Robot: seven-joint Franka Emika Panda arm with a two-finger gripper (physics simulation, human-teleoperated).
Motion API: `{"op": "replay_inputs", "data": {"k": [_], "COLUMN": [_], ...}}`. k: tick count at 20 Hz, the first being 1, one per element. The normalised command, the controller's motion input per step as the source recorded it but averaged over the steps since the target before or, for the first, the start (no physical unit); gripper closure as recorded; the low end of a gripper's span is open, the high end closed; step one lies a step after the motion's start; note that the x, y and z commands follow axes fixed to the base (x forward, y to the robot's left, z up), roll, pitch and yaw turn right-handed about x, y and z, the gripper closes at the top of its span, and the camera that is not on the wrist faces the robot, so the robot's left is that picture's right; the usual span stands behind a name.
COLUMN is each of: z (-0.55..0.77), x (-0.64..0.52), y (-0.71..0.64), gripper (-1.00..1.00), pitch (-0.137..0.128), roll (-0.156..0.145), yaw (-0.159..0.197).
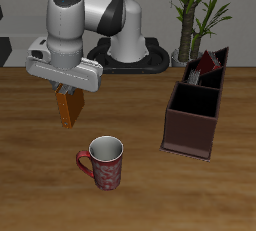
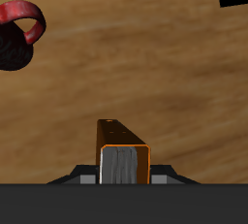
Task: Place the striped book into the left desk caddy's front compartment and place the red book into the left desk caddy's left compartment and place the orange book into the left desk caddy's back compartment
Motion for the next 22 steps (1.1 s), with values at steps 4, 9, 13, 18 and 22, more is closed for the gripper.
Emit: {"op": "replay_inputs", "data": {"k": [4,9,13,18,22], "z": [0.30,0.26,0.18,0.07,-0.02], "x": [-0.06,-0.16,-0.09,-0.06,-0.22], "y": [0.34,0.28,0.37,0.36,0.27], "gripper": [1.00,1.00,1.00,1.00,1.00], "pitch": [0.016,-0.037,-0.004,-0.016,-0.033], "roll": [-0.046,-0.008,0.030,-0.018,0.015], "yaw": [0.015,-0.033,-0.023,-0.028,-0.026]}}
